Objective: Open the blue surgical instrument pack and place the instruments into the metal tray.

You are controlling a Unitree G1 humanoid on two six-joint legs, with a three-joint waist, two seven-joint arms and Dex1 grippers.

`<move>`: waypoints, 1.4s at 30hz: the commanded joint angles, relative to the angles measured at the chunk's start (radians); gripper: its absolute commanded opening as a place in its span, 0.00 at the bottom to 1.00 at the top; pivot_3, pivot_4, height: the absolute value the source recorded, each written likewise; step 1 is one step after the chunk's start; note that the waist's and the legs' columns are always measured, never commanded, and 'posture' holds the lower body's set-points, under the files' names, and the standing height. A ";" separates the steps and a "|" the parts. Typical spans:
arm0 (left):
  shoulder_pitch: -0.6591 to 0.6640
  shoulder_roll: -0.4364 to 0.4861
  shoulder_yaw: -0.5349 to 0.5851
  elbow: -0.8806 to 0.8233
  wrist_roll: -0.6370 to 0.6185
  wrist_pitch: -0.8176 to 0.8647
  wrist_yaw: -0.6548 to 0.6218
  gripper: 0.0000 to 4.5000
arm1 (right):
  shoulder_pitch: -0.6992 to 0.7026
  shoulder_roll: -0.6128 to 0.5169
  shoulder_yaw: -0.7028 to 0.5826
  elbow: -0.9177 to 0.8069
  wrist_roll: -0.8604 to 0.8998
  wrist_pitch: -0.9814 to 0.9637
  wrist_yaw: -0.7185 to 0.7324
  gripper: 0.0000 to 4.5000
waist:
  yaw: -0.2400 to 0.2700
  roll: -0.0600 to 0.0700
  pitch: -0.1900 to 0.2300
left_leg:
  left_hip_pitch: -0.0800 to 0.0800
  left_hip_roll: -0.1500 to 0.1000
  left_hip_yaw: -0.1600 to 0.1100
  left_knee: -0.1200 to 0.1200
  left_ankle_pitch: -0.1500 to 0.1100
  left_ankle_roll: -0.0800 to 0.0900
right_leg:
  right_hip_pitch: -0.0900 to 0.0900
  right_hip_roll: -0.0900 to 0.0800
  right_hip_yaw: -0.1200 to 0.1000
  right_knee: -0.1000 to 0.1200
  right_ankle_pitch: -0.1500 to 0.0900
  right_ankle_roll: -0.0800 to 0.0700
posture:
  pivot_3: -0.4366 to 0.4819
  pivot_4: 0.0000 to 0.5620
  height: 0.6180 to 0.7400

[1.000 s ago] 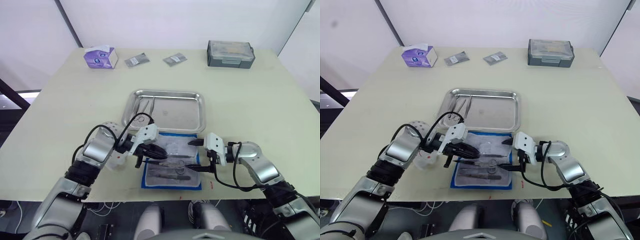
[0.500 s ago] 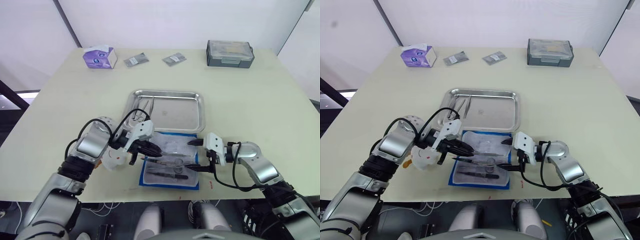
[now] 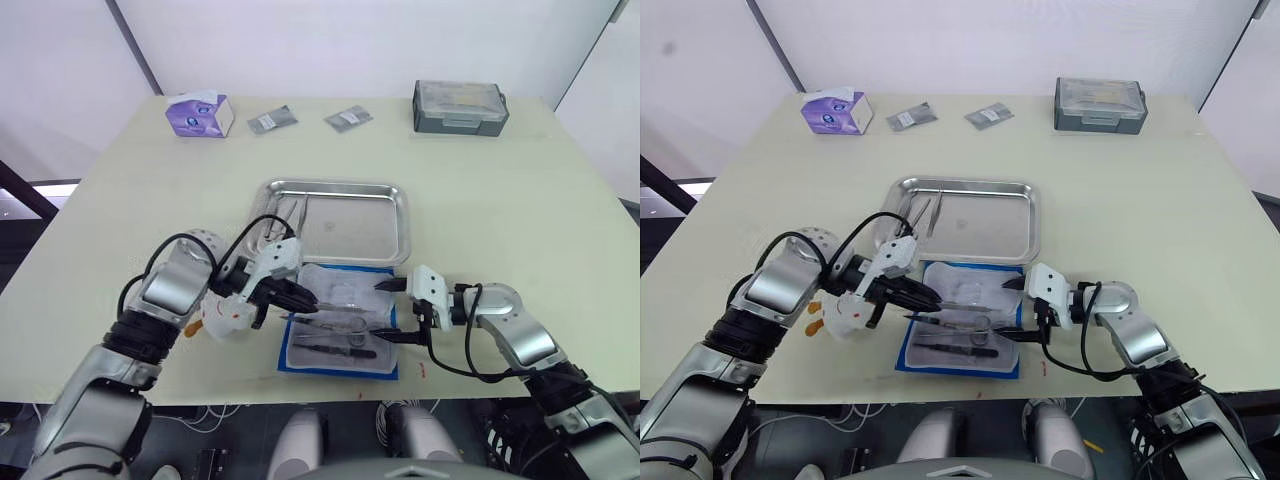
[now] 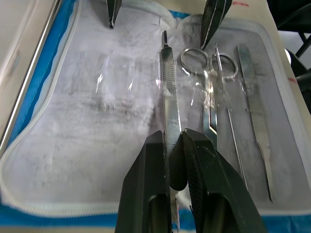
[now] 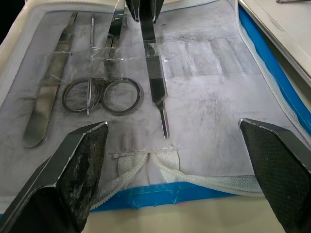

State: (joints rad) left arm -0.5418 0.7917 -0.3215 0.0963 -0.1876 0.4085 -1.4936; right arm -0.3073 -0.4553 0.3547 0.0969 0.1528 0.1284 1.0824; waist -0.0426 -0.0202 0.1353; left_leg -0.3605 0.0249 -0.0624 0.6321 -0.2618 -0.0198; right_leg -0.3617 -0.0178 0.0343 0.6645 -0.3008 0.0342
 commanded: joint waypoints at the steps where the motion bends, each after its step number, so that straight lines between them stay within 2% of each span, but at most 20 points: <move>1: -0.017 0.029 0.049 -0.041 -0.028 0.008 -0.008 0.01 | 0.051 -0.028 0.098 0.153 -0.110 0.086 -0.003 1.00 | -0.001 0.000 0.000 | 0.000 0.000 0.000 0.000 0.000 0.000 | 0.000 0.000 0.000 0.000 0.000 0.000 | 0.48 0.27 0.95; 20: -0.047 0.105 0.073 -0.049 -0.051 0.027 -0.037 0.01 | 0.037 -0.036 0.104 0.172 -0.125 0.086 0.001 1.00 | -0.001 0.000 0.000 | 0.000 0.000 0.000 0.000 0.000 0.000 | 0.000 0.000 0.000 0.000 0.000 0.000 | 0.48 0.27 0.95; 33: -0.052 0.237 0.081 -0.036 -0.069 0.002 -0.116 0.01 | 0.033 -0.032 0.107 0.174 -0.122 0.086 0.003 1.00 | -0.002 0.001 0.002 | 0.000 0.001 0.000 0.000 0.000 0.000 | 0.000 0.001 0.000 0.000 0.000 0.000 | 0.48 0.27 0.95; 40: -0.059 0.311 0.075 -0.020 -0.119 -0.017 -0.121 0.01 | 0.031 -0.033 0.107 0.175 -0.123 0.084 0.003 1.00 | -0.001 0.001 0.004 | 0.000 0.001 0.000 0.000 0.000 0.000 | 0.000 0.001 0.000 0.000 0.000 0.000 | 0.48 0.27 0.95; 42: -0.057 0.357 0.070 -0.021 -0.165 -0.029 -0.121 0.01 | 0.031 -0.034 0.107 0.176 -0.122 0.084 0.004 1.00 | -0.001 0.000 0.005 | 0.000 0.001 0.001 0.000 0.000 0.000 | 0.000 0.001 0.000 0.000 0.000 0.000 | 0.48 0.27 0.95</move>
State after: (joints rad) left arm -0.5857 1.1018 -0.2790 0.0821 -0.3085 0.4013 -1.5640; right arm -0.3338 -0.4587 0.3747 0.1087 0.1374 0.1283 1.0918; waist -0.0441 -0.0204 0.1402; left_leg -0.3602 0.0259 -0.0617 0.6320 -0.2618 -0.0197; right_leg -0.3621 -0.0169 0.0345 0.6647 -0.3011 0.0342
